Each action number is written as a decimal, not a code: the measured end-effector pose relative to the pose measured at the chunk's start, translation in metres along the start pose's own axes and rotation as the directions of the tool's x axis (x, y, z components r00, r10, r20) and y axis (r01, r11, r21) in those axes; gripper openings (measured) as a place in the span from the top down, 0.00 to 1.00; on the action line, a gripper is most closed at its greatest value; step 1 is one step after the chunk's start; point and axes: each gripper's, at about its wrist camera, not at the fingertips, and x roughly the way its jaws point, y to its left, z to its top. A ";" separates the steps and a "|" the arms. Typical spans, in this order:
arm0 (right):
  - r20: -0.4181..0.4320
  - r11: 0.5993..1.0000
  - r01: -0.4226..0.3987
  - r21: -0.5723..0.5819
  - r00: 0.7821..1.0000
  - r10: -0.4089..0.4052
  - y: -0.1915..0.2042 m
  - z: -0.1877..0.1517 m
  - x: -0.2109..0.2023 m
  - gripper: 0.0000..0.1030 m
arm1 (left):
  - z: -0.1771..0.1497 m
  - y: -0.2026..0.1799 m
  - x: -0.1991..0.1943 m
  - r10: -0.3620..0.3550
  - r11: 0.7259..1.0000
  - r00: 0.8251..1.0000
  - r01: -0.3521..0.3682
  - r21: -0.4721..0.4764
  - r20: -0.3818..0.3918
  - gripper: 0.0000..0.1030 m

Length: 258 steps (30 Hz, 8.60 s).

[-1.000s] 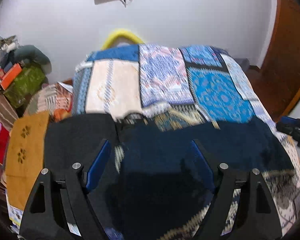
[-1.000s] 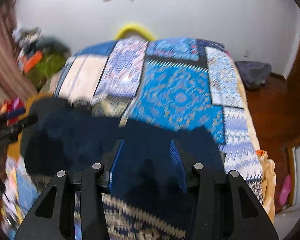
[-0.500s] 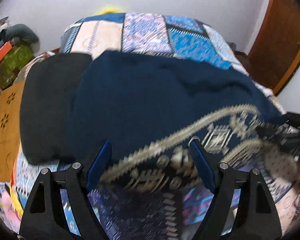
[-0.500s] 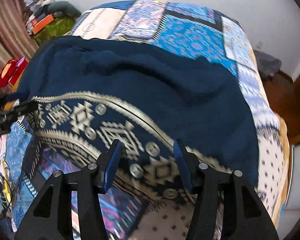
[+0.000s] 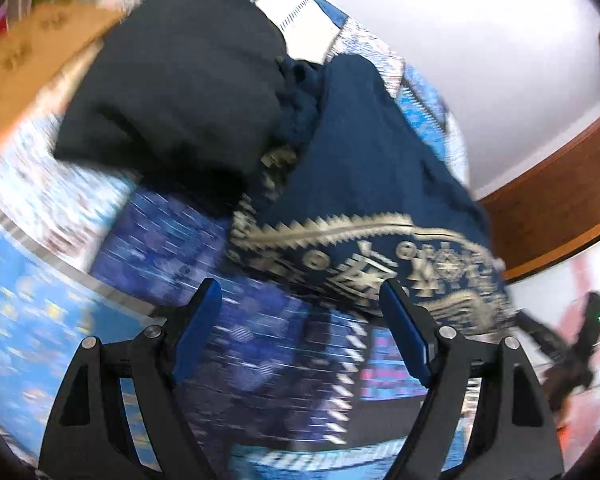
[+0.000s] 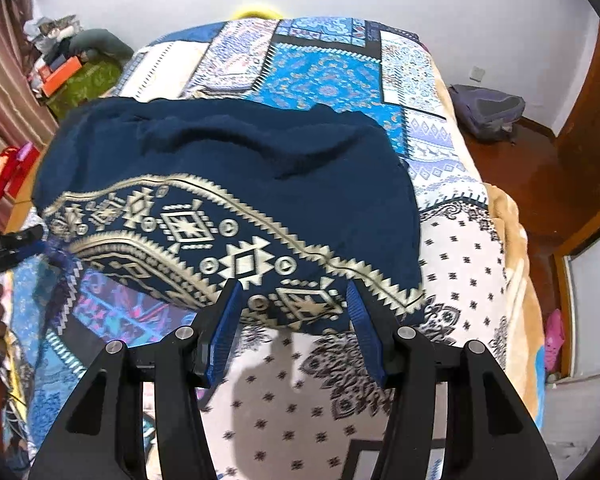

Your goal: Fold large clothes

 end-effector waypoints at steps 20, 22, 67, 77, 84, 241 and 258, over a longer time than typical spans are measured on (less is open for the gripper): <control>-0.043 0.996 -0.085 0.000 0.995 0.085 0.033 0.002 0.023 0.51 | 0.015 -0.023 0.060 -0.061 0.958 0.990 0.093 -0.272 0.125 0.80; -0.029 0.996 -0.089 -0.001 0.996 0.088 0.034 0.003 0.017 0.51 | 0.012 -0.039 0.052 -0.013 0.965 0.989 0.050 -0.256 0.146 0.88; -0.069 0.978 -0.196 -0.075 0.979 0.191 0.072 0.011 0.034 0.38 | -0.022 -0.212 -0.031 0.063 0.845 0.922 -0.253 0.471 0.383 0.93; -0.049 0.995 0.004 0.104 0.999 0.001 -0.039 -0.023 -0.007 0.38 | -0.090 -0.242 0.104 0.038 0.791 0.987 0.064 0.608 -0.155 0.91; -0.012 0.993 -0.044 0.110 0.999 0.046 -0.026 -0.023 -0.016 0.38 | -0.083 -0.235 0.085 0.042 0.772 0.980 0.093 0.629 -0.196 0.74; 0.538 0.908 -0.281 -0.310 0.736 0.412 0.224 0.009 -0.200 0.21 | -0.031 -0.123 -0.344 0.042 0.874 0.751 -0.347 0.340 0.659 0.10; 0.727 0.933 -0.149 -0.328 0.590 0.350 0.245 -0.064 -0.248 0.00 | -0.147 -0.162 -0.386 -0.014 0.844 0.534 -0.448 0.296 0.846 0.00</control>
